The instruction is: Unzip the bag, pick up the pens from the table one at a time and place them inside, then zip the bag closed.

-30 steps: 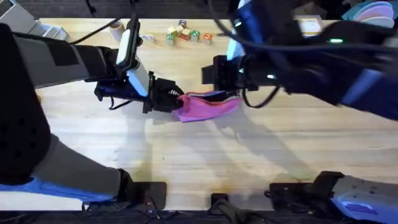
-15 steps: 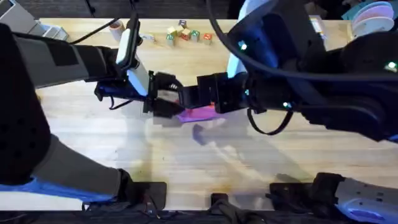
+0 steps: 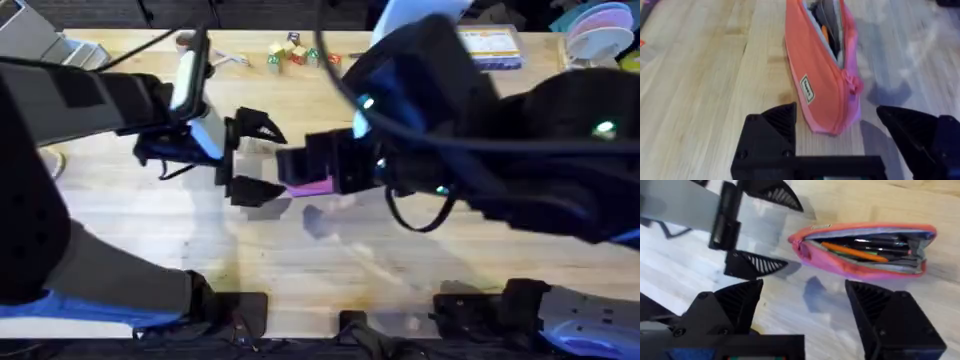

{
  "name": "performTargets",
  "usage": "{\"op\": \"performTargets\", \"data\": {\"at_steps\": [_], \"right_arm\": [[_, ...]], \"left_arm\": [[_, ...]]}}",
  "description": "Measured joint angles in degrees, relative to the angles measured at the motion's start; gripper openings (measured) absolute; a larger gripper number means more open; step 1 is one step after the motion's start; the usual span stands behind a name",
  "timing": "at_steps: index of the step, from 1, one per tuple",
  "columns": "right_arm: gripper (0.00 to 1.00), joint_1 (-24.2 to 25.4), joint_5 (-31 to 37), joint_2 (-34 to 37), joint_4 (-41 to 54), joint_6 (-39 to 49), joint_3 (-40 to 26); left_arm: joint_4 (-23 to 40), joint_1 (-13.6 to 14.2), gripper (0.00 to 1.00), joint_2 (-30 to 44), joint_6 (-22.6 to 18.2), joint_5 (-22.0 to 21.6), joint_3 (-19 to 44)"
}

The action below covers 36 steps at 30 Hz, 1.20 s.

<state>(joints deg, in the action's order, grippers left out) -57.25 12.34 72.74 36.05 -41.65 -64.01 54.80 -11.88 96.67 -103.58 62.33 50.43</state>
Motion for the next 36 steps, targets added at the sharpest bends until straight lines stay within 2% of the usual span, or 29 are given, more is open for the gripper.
{"op": "performTargets", "data": {"at_steps": [6,8,9,13,19,20,30,36], "right_arm": [[0.998,-3.4,1.2,2.9,0.0,-3.3,0.0],[0.998,-4.3,1.6,4.1,-0.1,-5.8,0.0],[0.997,-5.3,2.7,5.9,-0.7,-9.3,0.0],[0.998,-6.6,4.1,8.7,-3.8,-12.0,0.0],[0.998,-7.6,5.3,14.2,-8.8,-13.5,0.0],[0.998,-7.6,6.6,17.2,-11.2,-13.7,0.0],[0.996,-7.5,13.5,22.9,-16.0,-13.7,0.0],[0.895,-6.7,15.2,25.9,-19.0,-13.7,0.0]], "left_arm": [[5.8,-6.1,0.993,-1.4,-8.4,-0.7,0.0],[7.3,-7.8,0.992,-1.4,-11.0,-0.9,0.0],[8.0,-9.7,0.992,-1.4,-13.1,-1.4,0.0],[8.3,-11.5,0.993,-1.4,-14.4,-2.2,0.0],[8.3,-11.8,0.993,-1.4,-14.4,-2.2,0.0],[8.3,-11.8,0.993,-1.4,-14.4,-2.2,0.0],[8.3,-11.8,0.993,-1.4,-14.4,-2.2,0.0],[8.3,-11.8,0.992,-1.4,-14.4,-2.2,0.0]]}}
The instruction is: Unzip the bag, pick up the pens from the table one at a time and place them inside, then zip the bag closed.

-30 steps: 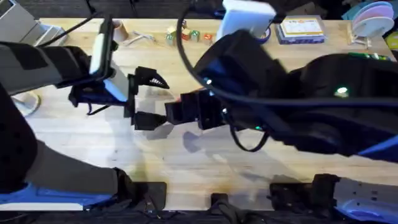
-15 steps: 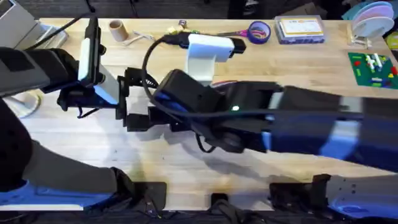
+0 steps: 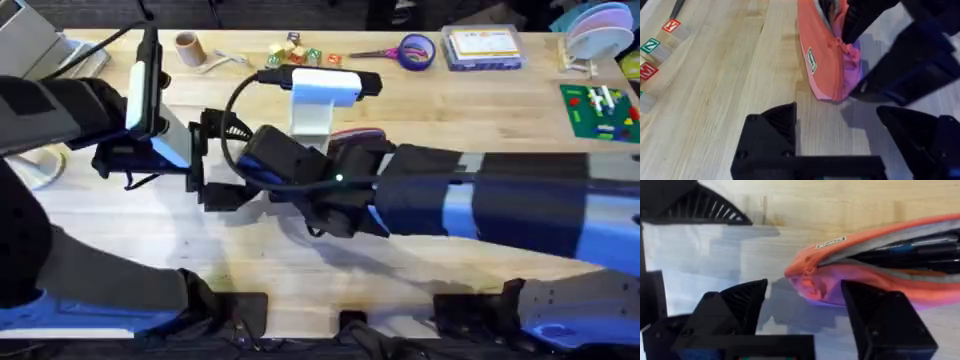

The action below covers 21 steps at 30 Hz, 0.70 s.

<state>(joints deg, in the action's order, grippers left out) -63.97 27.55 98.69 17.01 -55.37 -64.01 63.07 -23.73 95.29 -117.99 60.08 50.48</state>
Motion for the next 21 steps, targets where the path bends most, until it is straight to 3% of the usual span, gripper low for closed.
{"op": "performTargets", "data": {"at_steps": [11,18,21], "right_arm": [[0.406,1.0,3.1,0.2,-1.9,-0.4,0.0],[0.213,1.0,3.1,0.2,-2.2,-0.4,0.0],[0.048,1.0,3.1,0.2,-2.0,-0.3,0.0]], "left_arm": [[0.2,0.0,0.993,0.0,0.0,-0.1,0.0],[0.2,0.0,0.993,0.0,0.0,-0.1,0.0],[0.2,0.0,0.993,0.0,0.0,-0.1,0.0]]}}
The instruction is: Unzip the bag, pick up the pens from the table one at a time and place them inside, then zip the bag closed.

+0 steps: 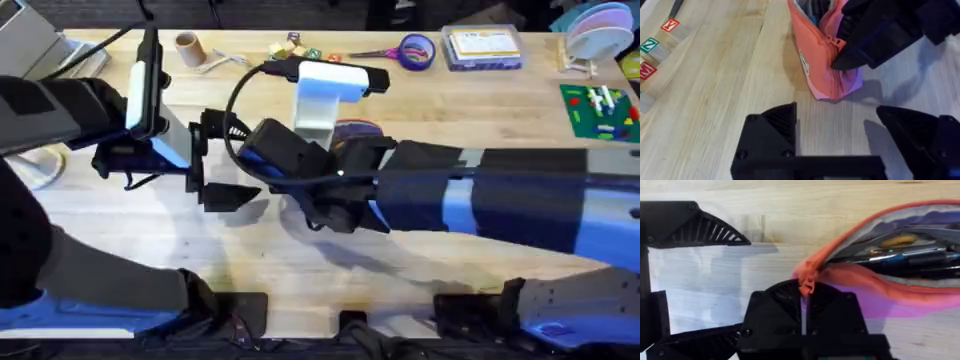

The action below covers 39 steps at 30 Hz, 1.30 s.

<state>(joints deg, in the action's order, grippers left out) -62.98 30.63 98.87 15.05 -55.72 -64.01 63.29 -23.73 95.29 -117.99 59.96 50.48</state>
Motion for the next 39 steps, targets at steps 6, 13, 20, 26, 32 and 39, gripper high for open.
{"op": "performTargets", "data": {"at_steps": [6,13,20,26,32,39], "right_arm": [[0.034,0.0,0.0,0.0,0.1,0.1,0.0],[0.058,0.0,-0.6,-2.4,0.8,0.9,0.0],[0.066,0.4,-3.7,-3.9,1.4,1.4,0.1],[0.072,0.4,-6.8,-3.9,1.7,2.1,0.3],[0.109,0.4,-8.0,-6.1,0.9,2.4,0.3],[0.033,0.5,-8.1,-10.0,3.9,3.1,0.3]], "left_arm": [[0.0,0.0,0.993,0.0,0.0,0.0,0.0],[0.0,0.0,0.993,0.0,0.0,0.0,0.0],[0.0,0.0,0.993,0.0,0.0,0.0,0.0],[0.0,0.0,0.993,0.0,0.0,1.4,0.0],[1.0,0.6,0.993,0.0,0.0,3.1,0.0],[1.3,5.8,0.993,0.0,0.0,3.5,0.0]]}}
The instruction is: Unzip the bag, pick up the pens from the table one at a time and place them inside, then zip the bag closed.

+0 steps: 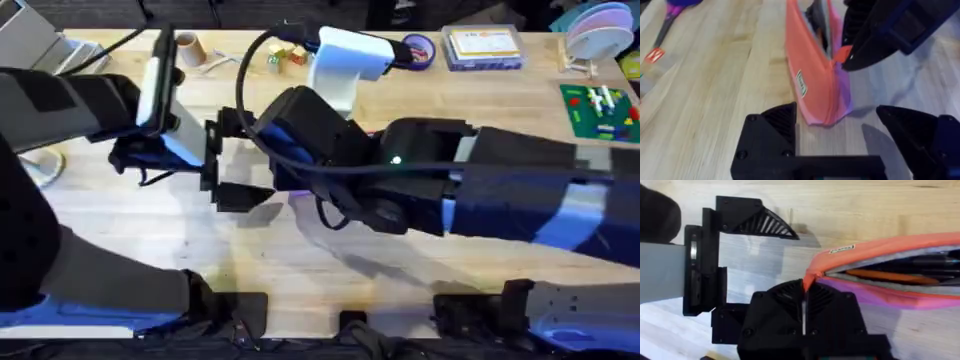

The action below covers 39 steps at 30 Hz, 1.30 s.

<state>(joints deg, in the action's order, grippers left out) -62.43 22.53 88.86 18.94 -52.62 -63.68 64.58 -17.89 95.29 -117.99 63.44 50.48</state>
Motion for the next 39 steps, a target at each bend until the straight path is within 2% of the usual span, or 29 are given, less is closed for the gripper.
{"op": "performTargets", "data": {"at_steps": [7,15,17,22,29,32,36,37,39], "right_arm": [[0.031,0.0,-0.2,0.0,0.6,0.6,0.0],[0.031,0.5,-0.4,0.0,0.6,1.5,0.0],[0.03,0.5,-0.4,0.0,0.6,1.7,0.0],[0.03,0.5,-0.5,0.0,0.6,1.7,0.0],[0.03,1.2,-0.6,0.0,0.6,1.9,0.0],[0.03,1.5,-0.8,0.0,0.6,1.9,0.0],[0.03,1.7,-1.0,0.0,0.6,2.0,0.0],[0.03,1.7,-1.0,0.0,0.6,2.7,0.0],[0.03,1.7,-1.0,0.0,0.8,3.6,0.0]], "left_arm": [[-0.1,5.1,0.993,0.0,0.0,0.0,0.0],[-0.9,6.3,0.993,0.0,0.4,0.0,0.0],[-2.5,6.7,0.993,0.0,2.0,0.0,0.0],[-8.1,8.8,0.993,1.3,9.1,0.0,0.0],[-11.8,11.7,0.987,2.8,16.6,0.0,0.0],[-12.9,12.1,0.896,2.8,19.4,0.1,0.0],[-13.7,12.1,0.67,2.8,22.3,1.5,0.0],[-14.0,12.1,0.398,2.8,23.8,2.9,0.0],[-14.3,12.1,0.165,2.8,24.1,3.2,0.0]]}}
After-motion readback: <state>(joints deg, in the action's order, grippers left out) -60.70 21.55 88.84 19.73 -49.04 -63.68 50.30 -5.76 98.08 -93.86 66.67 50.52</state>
